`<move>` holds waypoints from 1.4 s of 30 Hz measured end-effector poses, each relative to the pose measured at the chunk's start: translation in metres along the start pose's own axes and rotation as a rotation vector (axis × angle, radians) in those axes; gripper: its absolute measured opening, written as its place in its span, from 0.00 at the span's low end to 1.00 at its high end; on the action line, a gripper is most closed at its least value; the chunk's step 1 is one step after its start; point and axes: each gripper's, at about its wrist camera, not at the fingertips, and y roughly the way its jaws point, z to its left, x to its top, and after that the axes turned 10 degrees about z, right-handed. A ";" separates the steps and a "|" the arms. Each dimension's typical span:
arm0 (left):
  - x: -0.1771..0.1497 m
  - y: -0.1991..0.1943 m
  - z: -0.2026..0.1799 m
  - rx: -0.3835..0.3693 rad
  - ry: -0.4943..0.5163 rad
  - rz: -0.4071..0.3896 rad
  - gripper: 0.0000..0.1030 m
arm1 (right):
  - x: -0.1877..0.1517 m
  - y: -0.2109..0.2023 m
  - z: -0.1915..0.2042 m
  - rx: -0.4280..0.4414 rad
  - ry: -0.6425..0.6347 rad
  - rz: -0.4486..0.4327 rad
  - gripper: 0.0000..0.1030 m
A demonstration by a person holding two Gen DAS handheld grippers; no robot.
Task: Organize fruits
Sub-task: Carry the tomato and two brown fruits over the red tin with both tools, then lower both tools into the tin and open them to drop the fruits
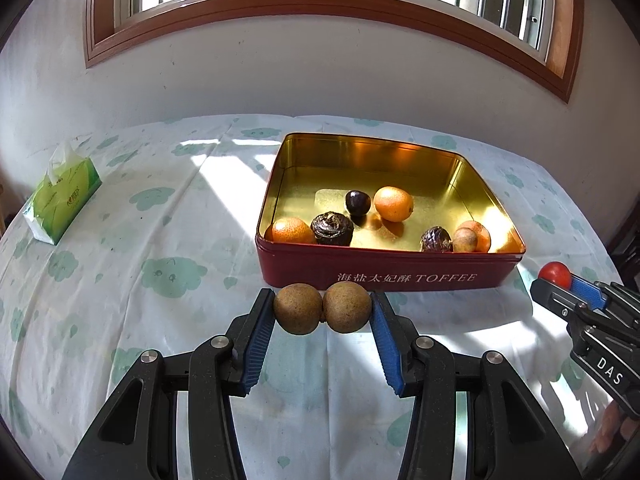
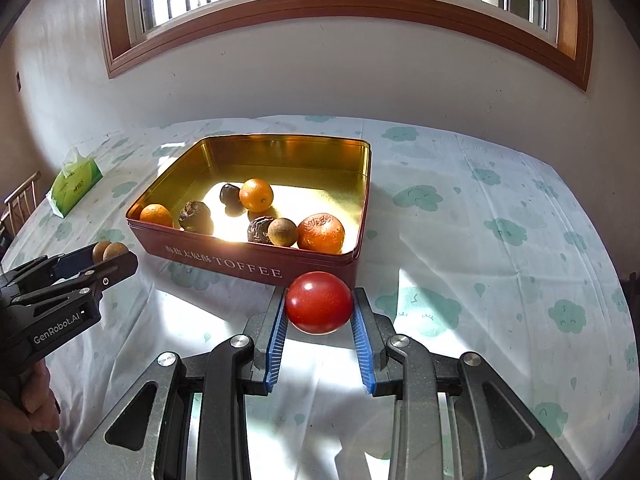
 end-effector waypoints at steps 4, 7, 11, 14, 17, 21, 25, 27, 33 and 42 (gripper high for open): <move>0.012 -0.003 0.002 -0.039 -0.004 -0.024 0.47 | 0.011 0.000 0.002 0.004 -0.009 -0.013 0.28; 0.020 -0.001 0.004 -0.043 -0.006 -0.026 0.47 | 0.019 0.003 0.003 0.006 -0.013 -0.017 0.28; 0.032 0.005 0.002 -0.034 0.006 -0.024 0.47 | 0.030 0.009 0.004 0.006 -0.020 -0.015 0.28; 0.042 0.011 0.001 -0.022 0.017 -0.022 0.47 | 0.036 0.017 0.006 0.002 -0.031 -0.006 0.28; 0.050 0.019 -0.002 -0.006 0.035 -0.011 0.47 | 0.041 0.025 0.007 -0.006 -0.043 0.010 0.28; 0.056 0.029 -0.005 0.006 0.055 -0.001 0.47 | 0.045 0.034 0.008 -0.009 -0.053 0.024 0.28; 0.058 0.039 -0.007 0.013 0.061 0.016 0.47 | 0.049 0.043 0.008 -0.011 -0.056 0.037 0.28; 0.058 0.043 -0.008 0.014 0.064 0.023 0.47 | 0.051 0.047 0.008 -0.011 -0.057 0.044 0.28; 0.060 0.051 -0.012 0.034 0.082 0.023 0.47 | 0.056 0.054 0.010 -0.013 -0.062 0.040 0.28; 0.066 0.058 -0.015 0.041 0.088 0.019 0.47 | 0.068 0.066 0.011 -0.003 -0.053 0.046 0.28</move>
